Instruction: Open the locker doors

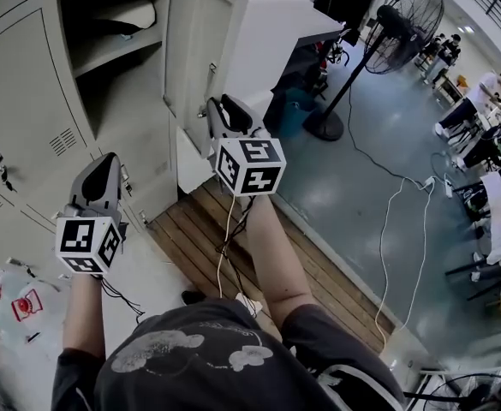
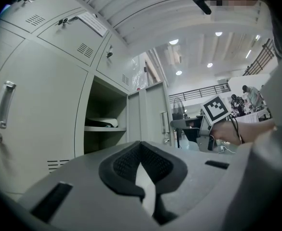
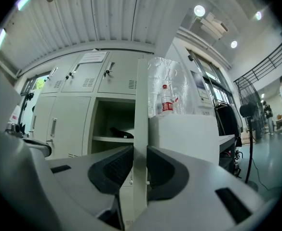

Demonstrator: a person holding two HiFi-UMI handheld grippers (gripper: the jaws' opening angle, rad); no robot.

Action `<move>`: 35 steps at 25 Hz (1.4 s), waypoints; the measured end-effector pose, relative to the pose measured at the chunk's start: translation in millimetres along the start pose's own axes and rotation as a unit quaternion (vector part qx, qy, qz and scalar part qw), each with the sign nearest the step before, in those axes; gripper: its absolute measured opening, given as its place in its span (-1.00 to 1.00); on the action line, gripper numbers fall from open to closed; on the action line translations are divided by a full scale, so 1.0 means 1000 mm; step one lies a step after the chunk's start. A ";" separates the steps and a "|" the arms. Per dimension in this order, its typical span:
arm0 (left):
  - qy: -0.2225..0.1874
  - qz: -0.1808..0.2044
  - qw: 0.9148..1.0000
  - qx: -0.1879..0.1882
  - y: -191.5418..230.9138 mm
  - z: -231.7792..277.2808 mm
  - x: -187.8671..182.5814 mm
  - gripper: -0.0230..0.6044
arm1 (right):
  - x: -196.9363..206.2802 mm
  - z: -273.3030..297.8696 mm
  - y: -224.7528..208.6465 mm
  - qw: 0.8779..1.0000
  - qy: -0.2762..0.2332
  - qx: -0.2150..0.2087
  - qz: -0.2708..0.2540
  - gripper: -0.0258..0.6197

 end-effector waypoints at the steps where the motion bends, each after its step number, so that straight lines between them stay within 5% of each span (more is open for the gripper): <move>1: 0.000 0.001 1.000 0.000 -0.001 0.004 0.000 -0.90 | 0.000 0.002 -0.005 1.000 -0.001 0.001 0.003 -0.59; 14: -0.007 0.001 1.000 -0.016 -0.011 0.051 0.005 -0.90 | 0.002 0.023 -0.067 0.999 -0.017 -0.025 0.035 -0.60; 28: -0.009 -0.007 0.998 -0.054 -0.008 0.044 0.012 -0.90 | 0.004 0.026 -0.072 0.999 -0.035 -0.033 0.024 -0.59; 35: -0.009 -0.018 0.999 -0.049 0.001 0.000 0.012 -0.90 | -0.005 -0.002 -0.060 0.999 -0.037 0.005 0.009 -0.26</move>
Point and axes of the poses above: the fingertips, and each gripper's own axes: z forward along the fingers, y to its left, x out of its underside, the point moved 1 cm from there along -z, backward along the fingers, and after that the axes turned 12 degrees about x, right-handed, at the moved point
